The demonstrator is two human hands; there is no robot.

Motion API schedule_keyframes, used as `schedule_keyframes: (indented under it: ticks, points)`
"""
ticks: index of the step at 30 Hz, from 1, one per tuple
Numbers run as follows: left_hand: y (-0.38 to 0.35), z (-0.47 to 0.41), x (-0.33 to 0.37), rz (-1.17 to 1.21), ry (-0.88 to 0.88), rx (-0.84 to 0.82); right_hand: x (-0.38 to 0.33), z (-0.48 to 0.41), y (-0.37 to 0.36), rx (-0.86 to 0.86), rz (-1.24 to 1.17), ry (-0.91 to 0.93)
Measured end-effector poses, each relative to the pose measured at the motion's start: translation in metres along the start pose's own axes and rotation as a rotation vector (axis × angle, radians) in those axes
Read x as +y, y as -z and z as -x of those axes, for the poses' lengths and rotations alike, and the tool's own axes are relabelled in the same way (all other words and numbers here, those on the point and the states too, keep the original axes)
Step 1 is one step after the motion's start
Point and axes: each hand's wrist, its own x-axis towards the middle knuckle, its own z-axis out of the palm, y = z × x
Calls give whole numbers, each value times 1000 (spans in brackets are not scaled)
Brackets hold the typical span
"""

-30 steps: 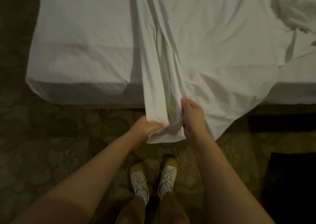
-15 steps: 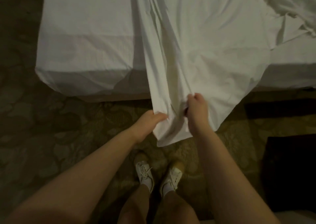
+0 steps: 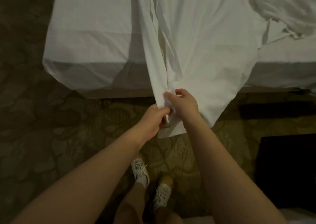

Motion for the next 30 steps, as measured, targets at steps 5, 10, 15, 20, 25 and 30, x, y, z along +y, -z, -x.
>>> schedule_keyframes:
  ticks: [5, 10, 15, 20, 25, 30]
  points:
    - [1, 6, -6, 103, -6, 93, 26, 30, -3, 184, 131, 167]
    - [5, 15, -2, 196, -25, 97, 36, 30, -2, 338, -236, 55]
    - [-7, 21, 4, 263, -52, 44, 33, 48, -13, 73, -445, 99]
    - [-10, 26, 8, 269, -71, -15, 33, 53, -4, 151, -518, 74]
    - [-5, 27, 22, 93, -136, 91, 24, 41, 28, 349, -497, -82]
    - [-8, 40, 47, 157, -180, -31, 11, 49, 53, 327, -672, -125]
